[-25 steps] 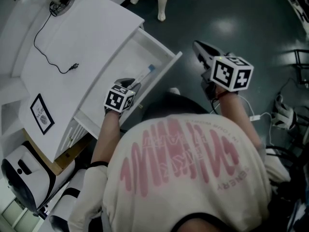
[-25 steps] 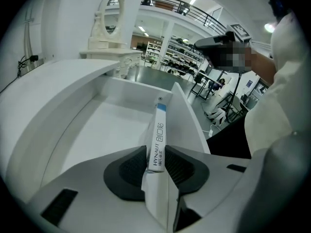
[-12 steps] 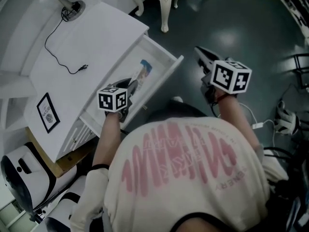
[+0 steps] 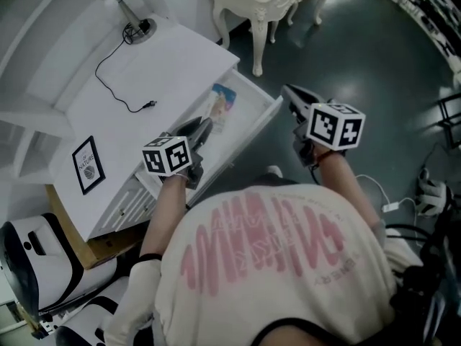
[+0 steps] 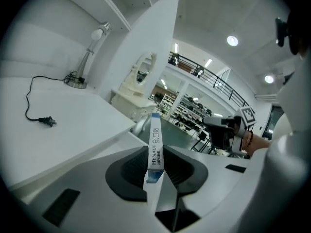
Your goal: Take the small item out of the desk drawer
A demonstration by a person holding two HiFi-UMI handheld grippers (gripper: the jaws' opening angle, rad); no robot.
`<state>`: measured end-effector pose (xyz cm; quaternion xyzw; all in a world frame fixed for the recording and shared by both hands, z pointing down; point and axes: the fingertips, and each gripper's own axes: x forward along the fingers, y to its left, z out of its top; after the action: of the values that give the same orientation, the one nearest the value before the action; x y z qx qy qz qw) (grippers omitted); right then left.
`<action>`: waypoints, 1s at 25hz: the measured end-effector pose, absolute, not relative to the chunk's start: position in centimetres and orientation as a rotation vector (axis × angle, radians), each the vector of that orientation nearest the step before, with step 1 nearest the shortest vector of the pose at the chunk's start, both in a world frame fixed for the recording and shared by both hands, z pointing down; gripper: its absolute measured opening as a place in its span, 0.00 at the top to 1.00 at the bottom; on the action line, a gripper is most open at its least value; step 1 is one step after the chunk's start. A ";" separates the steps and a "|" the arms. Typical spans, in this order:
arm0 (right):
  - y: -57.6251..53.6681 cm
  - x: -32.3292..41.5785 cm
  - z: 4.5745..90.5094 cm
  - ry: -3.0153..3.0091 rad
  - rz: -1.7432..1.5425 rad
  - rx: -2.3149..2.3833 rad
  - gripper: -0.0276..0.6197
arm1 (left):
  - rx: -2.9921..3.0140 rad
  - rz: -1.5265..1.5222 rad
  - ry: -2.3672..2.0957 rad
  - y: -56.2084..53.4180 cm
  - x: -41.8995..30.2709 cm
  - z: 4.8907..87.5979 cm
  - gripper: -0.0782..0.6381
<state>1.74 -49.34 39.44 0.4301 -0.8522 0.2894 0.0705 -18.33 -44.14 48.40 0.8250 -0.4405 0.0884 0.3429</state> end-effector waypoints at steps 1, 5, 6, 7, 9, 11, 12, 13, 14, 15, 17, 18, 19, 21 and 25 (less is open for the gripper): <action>-48.7 1.5 39.1 -2.573 0.866 1.301 0.93 | 2.150 0.197 -1.146 -43.8 -18.2 47.5 0.73; -46.4 0.7 38.3 -2.603 0.855 1.333 0.93 | 2.201 0.141 -1.173 -42.2 -17.3 44.2 0.73; -45.9 0.4 38.2 -2.607 0.853 1.341 0.93 | 2.213 0.133 -1.183 -41.8 -17.1 43.5 0.73; -45.4 0.1 38.1 -2.609 0.852 1.349 0.93 | 2.226 0.129 -1.195 -41.4 -17.0 42.9 0.73; -44.3 -0.5 38.0 -2.609 0.851 1.365 0.93 | 2.249 0.129 -1.224 -40.5 -16.7 41.8 0.73; -43.2 -1.1 37.9 -2.607 0.841 1.376 0.93 | 2.262 0.120 -1.253 -39.7 -16.4 40.9 0.73; -42.6 -1.4 37.9 -2.605 0.832 1.377 0.93 | 2.263 0.111 -1.265 -39.2 -16.2 40.6 0.73; -42.0 -1.6 37.8 -2.603 0.817 1.374 0.93 | 2.262 0.103 -1.277 -38.8 -16.1 40.5 0.73; -41.5 -1.8 37.7 -2.604 0.795 1.368 0.93 | 2.259 0.099 -1.291 -38.3 -16.0 40.4 0.73; -40.9 -2.0 37.6 -2.604 0.768 1.362 0.93 | 2.254 0.094 -1.305 -38.0 -16.0 40.4 0.73; -40.0 -2.2 37.5 -2.599 0.725 1.347 0.93 | 2.237 0.078 -1.332 -37.4 -16.0 40.4 0.73; -39.7 -2.1 37.5 -2.596 0.712 1.343 0.93 | 2.230 0.070 -1.341 -37.1 -16.0 40.4 0.73; -39.4 -2.0 37.5 -2.595 0.705 1.343 0.93 | 2.227 0.064 -1.349 -36.7 -15.9 40.4 0.73; -39.0 -1.6 37.5 -2.595 0.699 1.346 0.93 | 2.219 0.055 -1.360 -36.2 -15.8 40.3 0.73; -38.3 -0.9 37.7 -2.595 0.687 1.316 0.93 | 2.192 0.032 -1.388 -35.2 -15.4 40.2 0.73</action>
<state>-0.89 -38.26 37.68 0.4389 -0.8655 0.2291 0.0758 -15.39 -35.25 40.17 0.8134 -0.5150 0.0117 0.2701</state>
